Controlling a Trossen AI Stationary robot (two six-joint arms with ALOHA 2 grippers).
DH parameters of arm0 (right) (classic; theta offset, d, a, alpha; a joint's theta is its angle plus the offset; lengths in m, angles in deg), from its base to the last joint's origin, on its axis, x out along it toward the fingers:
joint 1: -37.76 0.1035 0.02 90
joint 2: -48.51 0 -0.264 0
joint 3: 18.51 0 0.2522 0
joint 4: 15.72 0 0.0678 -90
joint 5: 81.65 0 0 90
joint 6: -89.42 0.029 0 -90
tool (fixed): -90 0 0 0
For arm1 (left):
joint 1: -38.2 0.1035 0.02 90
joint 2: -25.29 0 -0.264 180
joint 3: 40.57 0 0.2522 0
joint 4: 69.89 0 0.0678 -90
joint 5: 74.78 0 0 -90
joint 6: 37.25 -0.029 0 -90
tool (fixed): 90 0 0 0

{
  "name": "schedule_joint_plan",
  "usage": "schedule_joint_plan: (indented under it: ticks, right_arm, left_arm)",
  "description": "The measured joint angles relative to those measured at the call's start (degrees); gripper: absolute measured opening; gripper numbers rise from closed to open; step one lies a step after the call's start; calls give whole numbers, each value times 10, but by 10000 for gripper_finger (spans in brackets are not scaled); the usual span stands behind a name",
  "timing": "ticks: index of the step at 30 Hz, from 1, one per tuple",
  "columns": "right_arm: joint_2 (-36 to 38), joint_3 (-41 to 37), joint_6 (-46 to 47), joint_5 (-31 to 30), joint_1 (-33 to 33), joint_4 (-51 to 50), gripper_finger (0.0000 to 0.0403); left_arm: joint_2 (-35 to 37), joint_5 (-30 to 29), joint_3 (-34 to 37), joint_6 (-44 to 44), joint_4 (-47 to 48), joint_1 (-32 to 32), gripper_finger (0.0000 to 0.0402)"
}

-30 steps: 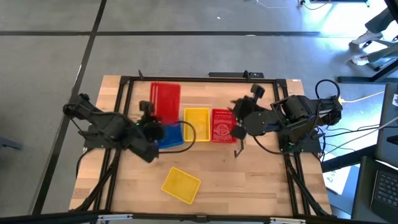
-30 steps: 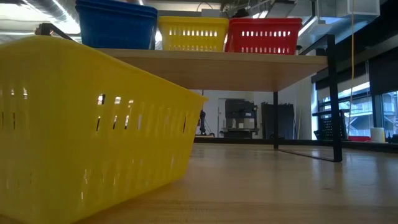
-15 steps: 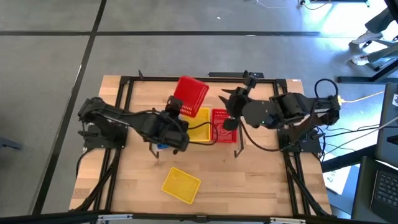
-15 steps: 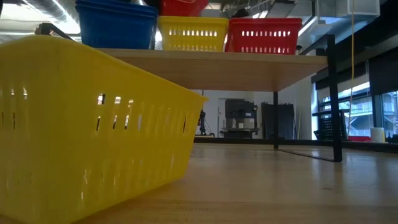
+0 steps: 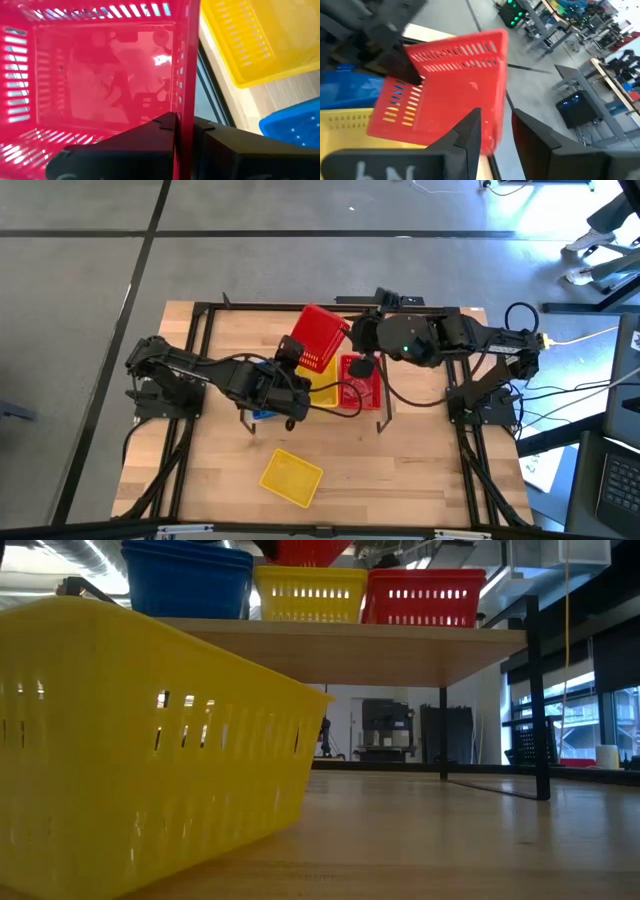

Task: Stack baskets on shelf by color
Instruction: Stack the red bin on top of the stacked red bins on the shelf

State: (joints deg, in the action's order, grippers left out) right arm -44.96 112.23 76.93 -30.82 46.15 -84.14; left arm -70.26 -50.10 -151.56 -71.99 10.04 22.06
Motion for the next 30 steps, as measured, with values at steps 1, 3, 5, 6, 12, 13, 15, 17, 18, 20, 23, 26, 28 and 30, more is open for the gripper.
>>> schedule_joint_plan:
  ticks: [1,3,5,6,12,13,15,17,18,20,23,26,28,30]
  right_arm:
    - [-1,0,0,0,-4,0,111]
    - [-2,0,-1,-1,-12,0,111]
    - [-5,0,-2,3,-21,-1,111]
    - [-7,0,-2,11,-26,-1,111]
    - [-15,0,-1,48,-56,-6,111]
    - [-18,0,-2,49,-60,-6,111]
    - [-21,0,-2,49,-68,-5,111]
    - [-25,0,-2,52,-76,-5,111]
    - [-27,1,-3,54,-80,-3,111]
    - [-30,0,-14,62,-86,-4,111]
    - [-36,0,-32,64,-88,-2,102]
    - [-40,0,-37,71,-89,-1,81]
    - [-42,0,-39,74,-89,-2,62]
    - [-42,0,-45,75,-89,-2,39]
  left_arm:
    - [0,0,0,0,0,0,0]
    - [0,0,0,0,-3,0,0]
    - [0,0,0,0,-5,0,0]
    - [0,0,0,0,-5,0,0]
    - [0,7,0,0,-15,0,0]
    - [0,8,0,0,-18,0,0]
    - [0,8,0,0,-20,0,0]
    - [0,10,0,-3,-24,0,0]
    - [0,14,0,-3,-25,0,0]
    - [0,20,0,-3,-25,0,0]
    - [0,21,0,-4,-25,0,0]
    - [0,21,0,-4,-26,0,0]
    - [0,21,0,-5,-26,0,0]
    - [0,20,0,-5,-26,0,0]
